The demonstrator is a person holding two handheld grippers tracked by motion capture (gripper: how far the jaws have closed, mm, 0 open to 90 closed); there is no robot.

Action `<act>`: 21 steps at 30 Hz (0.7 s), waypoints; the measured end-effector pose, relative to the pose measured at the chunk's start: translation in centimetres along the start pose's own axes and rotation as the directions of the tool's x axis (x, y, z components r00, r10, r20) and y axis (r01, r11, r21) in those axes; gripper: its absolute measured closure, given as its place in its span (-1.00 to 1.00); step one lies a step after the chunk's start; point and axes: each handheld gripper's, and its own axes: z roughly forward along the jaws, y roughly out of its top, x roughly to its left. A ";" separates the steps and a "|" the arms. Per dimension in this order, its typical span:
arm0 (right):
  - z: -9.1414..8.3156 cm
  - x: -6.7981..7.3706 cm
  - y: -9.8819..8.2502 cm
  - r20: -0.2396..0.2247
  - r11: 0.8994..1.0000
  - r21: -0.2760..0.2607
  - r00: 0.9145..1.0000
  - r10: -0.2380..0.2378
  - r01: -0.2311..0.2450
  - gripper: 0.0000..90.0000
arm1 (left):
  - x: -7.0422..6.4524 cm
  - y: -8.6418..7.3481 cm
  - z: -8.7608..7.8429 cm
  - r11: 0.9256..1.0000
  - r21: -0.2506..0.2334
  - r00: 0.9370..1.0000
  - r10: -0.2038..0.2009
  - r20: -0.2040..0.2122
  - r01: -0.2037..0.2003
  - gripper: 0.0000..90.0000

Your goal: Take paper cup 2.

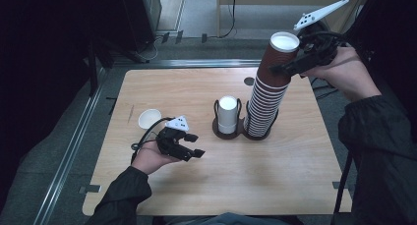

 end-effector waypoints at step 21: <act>-3.9 0.8 3.7 0.024 0.998 -0.064 1.000 0.011 -0.009 -0.62 | 0.0 -0.1 0.0 1.000 -0.001 1.000 -0.002 -0.005 0.002 -0.23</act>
